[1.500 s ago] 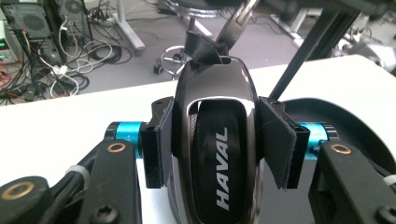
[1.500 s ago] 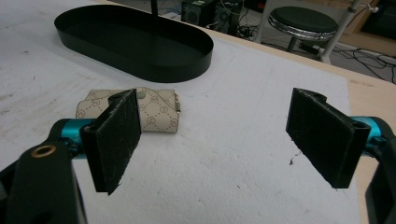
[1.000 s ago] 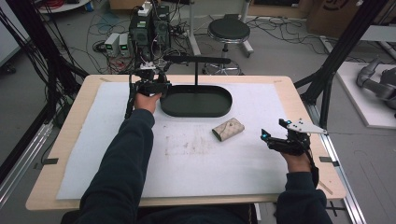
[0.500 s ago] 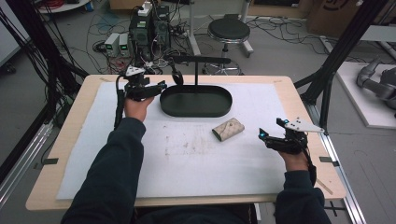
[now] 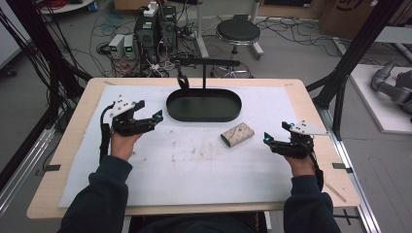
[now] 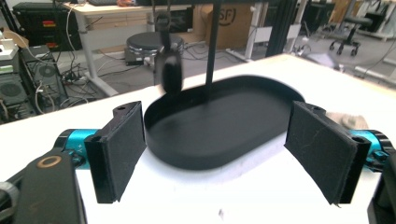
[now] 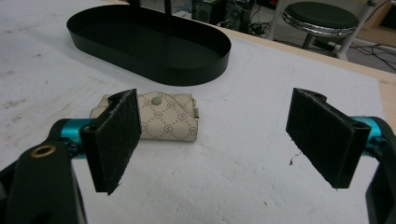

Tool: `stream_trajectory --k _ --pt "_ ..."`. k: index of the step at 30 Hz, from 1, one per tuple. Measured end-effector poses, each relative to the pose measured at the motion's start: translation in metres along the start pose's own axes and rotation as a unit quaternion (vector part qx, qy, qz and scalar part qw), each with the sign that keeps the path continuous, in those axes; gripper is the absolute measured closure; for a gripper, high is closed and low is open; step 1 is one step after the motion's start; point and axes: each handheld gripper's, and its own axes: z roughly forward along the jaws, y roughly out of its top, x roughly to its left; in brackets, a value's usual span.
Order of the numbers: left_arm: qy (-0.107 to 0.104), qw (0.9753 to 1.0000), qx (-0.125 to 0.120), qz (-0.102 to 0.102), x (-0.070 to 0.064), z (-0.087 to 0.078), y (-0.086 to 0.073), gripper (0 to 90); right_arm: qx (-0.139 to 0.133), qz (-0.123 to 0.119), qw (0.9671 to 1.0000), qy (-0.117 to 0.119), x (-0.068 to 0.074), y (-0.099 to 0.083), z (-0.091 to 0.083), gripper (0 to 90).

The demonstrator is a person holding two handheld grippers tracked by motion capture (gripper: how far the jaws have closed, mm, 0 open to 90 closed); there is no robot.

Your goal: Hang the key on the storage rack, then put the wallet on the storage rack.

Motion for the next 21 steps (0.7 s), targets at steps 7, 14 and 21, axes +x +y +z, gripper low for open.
stream_trajectory --k 7,14,21 --pt "0.004 0.9998 -0.009 -0.015 0.007 -0.011 -0.011 19.6 0.005 0.0 1.0 -0.001 0.004 0.0 0.001 18.5" --pt "0.013 0.9997 -0.012 -0.017 0.013 -0.018 -0.018 19.7 -0.001 0.004 1.0 -0.003 0.007 0.003 0.003 18.4" --pt "0.008 0.9994 -0.007 -0.033 0.015 -0.019 -0.02 19.6 0.004 0.0 1.0 0.009 0.018 0.005 0.012 18.4"
